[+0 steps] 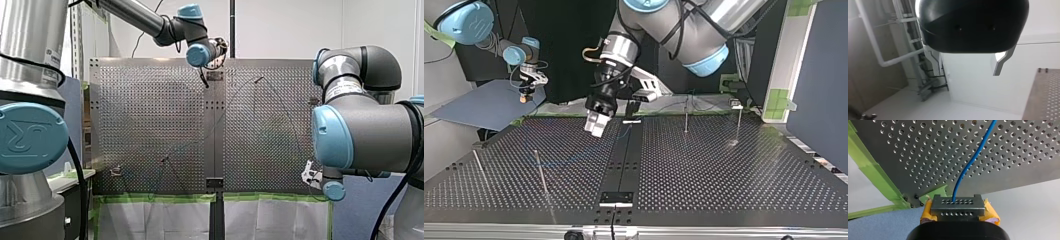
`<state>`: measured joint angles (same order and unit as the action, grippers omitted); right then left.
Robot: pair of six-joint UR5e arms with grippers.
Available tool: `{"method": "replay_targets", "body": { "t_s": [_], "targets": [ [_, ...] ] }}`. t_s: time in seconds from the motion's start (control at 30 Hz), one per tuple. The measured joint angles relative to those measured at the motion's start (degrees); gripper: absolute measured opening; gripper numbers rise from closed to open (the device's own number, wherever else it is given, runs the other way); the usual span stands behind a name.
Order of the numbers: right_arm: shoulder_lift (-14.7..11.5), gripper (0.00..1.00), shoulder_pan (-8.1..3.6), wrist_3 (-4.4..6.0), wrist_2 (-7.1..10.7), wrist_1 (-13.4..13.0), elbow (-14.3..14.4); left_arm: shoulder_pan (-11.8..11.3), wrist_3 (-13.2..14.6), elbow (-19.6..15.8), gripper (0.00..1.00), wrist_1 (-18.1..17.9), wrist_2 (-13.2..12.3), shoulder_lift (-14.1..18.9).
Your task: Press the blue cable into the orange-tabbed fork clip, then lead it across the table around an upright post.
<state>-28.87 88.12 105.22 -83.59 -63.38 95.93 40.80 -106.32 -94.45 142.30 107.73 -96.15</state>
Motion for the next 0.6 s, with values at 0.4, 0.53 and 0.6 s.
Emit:
{"method": "replay_targets", "body": {
  "t_s": [0.4,0.53,0.6],
  "targets": [
    [0.01,0.0,0.13,0.01,0.0,-0.07,0.01,0.0,-0.53,-5.72,0.96,-5.47,1.25,0.83],
    [0.01,0.0,0.16,0.01,0.0,-0.05,-0.07,0.0,-1.43,-7.88,0.96,-6.11,1.29,0.84],
    [0.01,0.0,0.17,0.02,0.0,-0.03,-0.12,0.0,-1.66,-8.78,0.96,-6.18,1.29,0.84]
  ]
}}
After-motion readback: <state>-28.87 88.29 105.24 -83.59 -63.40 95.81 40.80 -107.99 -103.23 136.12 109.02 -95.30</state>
